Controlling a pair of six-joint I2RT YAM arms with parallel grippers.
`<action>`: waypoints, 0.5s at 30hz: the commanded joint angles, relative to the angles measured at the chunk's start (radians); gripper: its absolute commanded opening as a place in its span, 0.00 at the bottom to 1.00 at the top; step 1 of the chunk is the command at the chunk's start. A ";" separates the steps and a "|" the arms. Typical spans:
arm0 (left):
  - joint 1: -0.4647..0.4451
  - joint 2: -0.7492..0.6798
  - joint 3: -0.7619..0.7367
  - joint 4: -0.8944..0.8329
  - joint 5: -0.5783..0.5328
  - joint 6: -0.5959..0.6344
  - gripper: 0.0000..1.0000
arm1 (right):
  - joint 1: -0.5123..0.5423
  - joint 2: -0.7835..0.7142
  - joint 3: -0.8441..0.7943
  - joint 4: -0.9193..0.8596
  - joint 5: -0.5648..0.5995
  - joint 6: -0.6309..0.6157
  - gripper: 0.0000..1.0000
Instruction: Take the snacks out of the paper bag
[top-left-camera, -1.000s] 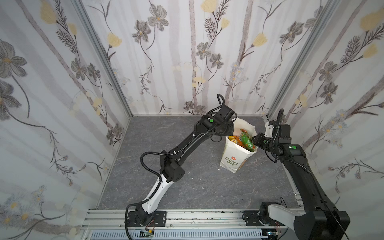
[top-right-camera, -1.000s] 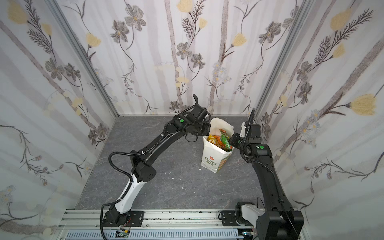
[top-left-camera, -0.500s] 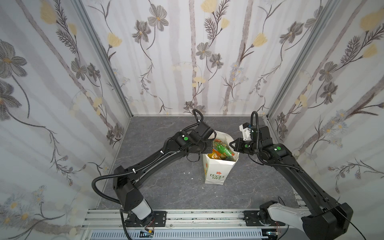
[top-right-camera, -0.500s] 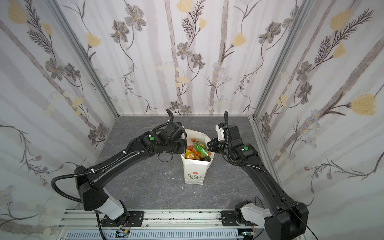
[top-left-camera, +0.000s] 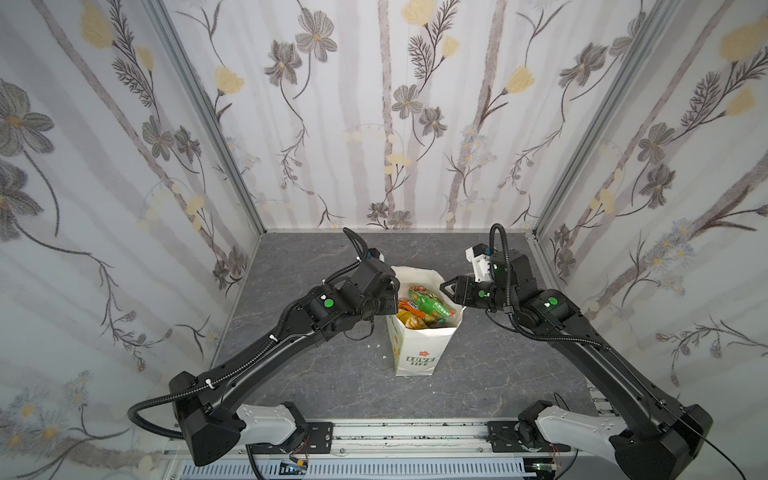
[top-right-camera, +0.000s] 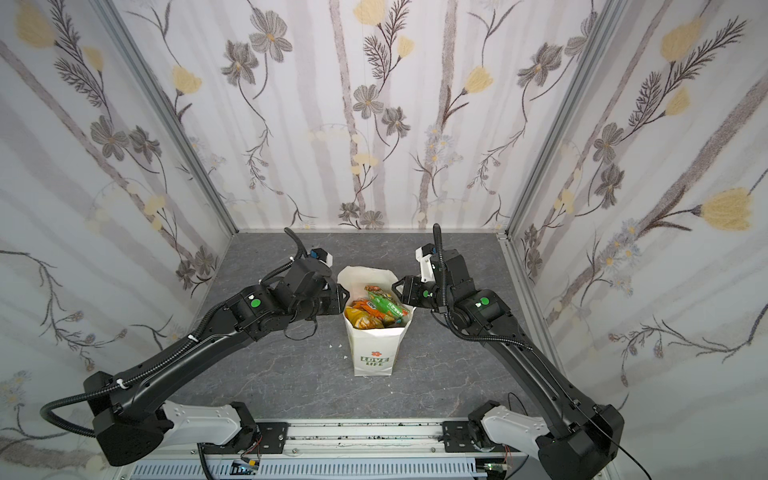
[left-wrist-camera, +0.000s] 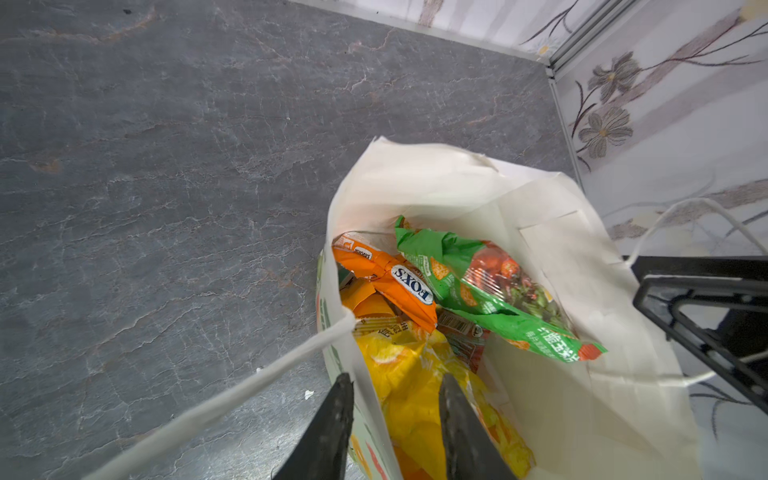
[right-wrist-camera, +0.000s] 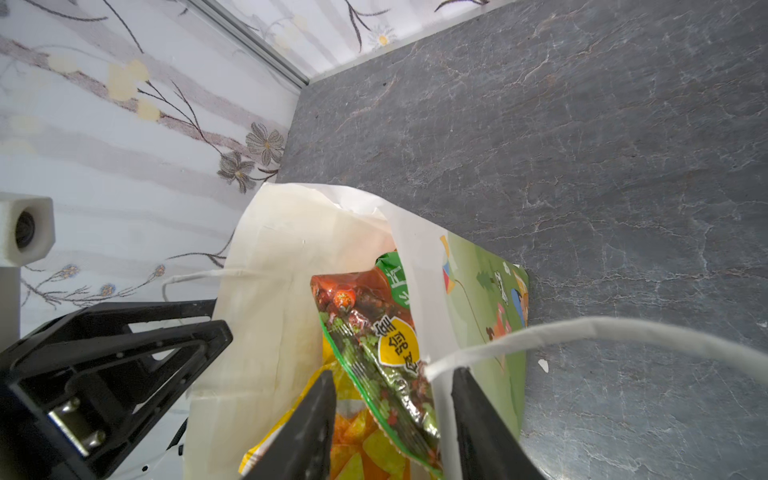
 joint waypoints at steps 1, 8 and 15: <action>0.001 -0.051 0.002 0.046 -0.026 0.020 0.40 | 0.000 -0.032 0.039 -0.008 0.094 -0.003 0.56; 0.001 -0.210 -0.016 0.130 0.065 0.169 0.57 | 0.008 -0.167 0.097 0.035 0.155 -0.045 0.66; 0.009 -0.152 0.056 -0.017 0.077 0.086 0.59 | 0.006 -0.128 0.079 0.011 0.190 -0.081 0.57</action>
